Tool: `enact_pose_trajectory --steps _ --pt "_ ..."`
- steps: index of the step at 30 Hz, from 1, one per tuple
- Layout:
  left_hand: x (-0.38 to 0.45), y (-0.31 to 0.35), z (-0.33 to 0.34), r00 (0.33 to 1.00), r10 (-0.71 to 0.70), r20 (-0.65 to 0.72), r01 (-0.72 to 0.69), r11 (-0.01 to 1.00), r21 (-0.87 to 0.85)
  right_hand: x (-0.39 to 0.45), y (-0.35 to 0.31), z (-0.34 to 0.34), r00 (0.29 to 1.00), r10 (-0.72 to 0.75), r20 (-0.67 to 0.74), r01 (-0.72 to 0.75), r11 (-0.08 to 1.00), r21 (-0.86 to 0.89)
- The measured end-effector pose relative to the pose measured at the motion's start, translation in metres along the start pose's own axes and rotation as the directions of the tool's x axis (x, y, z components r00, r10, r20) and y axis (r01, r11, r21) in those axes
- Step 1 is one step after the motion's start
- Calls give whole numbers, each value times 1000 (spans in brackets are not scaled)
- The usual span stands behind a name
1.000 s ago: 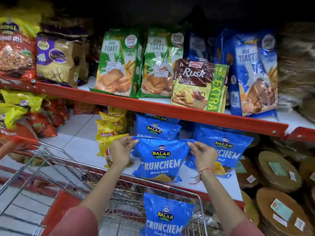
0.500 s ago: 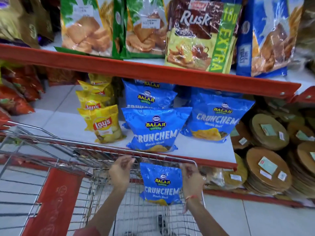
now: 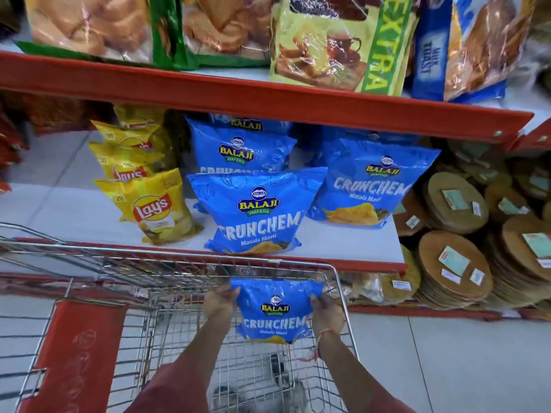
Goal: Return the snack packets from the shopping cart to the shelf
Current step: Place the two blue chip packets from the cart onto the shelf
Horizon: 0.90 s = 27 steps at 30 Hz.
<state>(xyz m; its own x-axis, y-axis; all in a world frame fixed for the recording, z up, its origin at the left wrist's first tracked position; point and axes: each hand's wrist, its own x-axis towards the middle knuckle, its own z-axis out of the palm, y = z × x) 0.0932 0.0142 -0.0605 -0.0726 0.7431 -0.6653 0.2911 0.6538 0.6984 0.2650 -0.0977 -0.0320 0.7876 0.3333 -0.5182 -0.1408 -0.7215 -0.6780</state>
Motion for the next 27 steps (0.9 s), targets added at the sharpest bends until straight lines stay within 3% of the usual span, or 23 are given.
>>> enact_pose_trajectory --steps 2,7,11,18,23,27 --pt "-8 -5 -6 999 11 -50 -11 1000 4 -7 4 -1 999 22 -24 -20 996 84" --pt "-40 -6 -22 978 73 -195 -104 983 -155 -28 9 -13 997 -72 -15 73 995 70" --pt "-63 6 -42 965 203 -168 -250 906 -341 -44 -2 -33 976 -217 -11 217 965 146" --pt "-113 55 -61 821 511 -256 -566 787 -246 -72 -47 -76 865 -495 -82 498 830 252" --pt "-142 102 -60 758 595 -265 -651 706 -278 -76 -88 -116 768 -612 -189 639 710 297" --pt "-163 141 -44 742 616 -264 -669 660 -341 -67 -125 -146 777 -585 -232 620 651 438"
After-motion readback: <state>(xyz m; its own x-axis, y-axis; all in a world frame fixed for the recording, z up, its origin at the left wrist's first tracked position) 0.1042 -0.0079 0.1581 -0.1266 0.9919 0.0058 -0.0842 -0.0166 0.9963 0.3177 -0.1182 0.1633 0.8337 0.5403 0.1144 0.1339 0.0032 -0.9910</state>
